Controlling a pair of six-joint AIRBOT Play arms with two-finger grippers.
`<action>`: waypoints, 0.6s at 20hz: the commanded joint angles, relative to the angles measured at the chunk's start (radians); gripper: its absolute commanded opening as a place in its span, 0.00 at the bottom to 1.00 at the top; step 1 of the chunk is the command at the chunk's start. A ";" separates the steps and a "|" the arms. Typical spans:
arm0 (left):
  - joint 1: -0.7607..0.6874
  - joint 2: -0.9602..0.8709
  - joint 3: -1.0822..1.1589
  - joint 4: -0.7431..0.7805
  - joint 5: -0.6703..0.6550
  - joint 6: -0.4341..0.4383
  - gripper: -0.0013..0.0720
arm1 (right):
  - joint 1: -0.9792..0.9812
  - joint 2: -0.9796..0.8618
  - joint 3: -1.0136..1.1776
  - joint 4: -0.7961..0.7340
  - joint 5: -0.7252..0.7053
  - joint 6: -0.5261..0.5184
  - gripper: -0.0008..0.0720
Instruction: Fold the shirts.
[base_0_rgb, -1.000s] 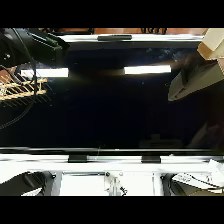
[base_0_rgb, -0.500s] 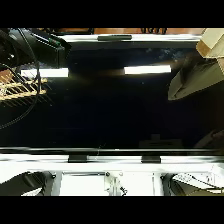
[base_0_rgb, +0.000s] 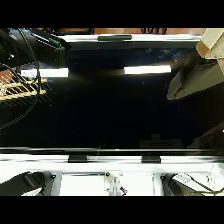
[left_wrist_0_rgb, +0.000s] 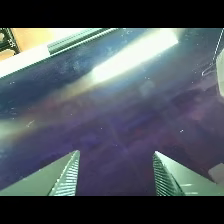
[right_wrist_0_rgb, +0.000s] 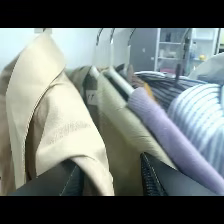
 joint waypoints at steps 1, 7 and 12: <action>0.000 -0.001 0.001 0.001 0.000 0.004 0.75 | 0.013 0.065 0.000 0.106 0.174 -0.039 0.64; 0.001 -0.001 0.001 0.001 -0.001 0.005 0.75 | 0.171 0.159 0.000 0.227 0.500 -0.105 0.64; 0.001 -0.001 0.001 0.005 -0.088 0.007 0.74 | 0.322 0.215 0.000 0.347 0.719 -0.159 0.64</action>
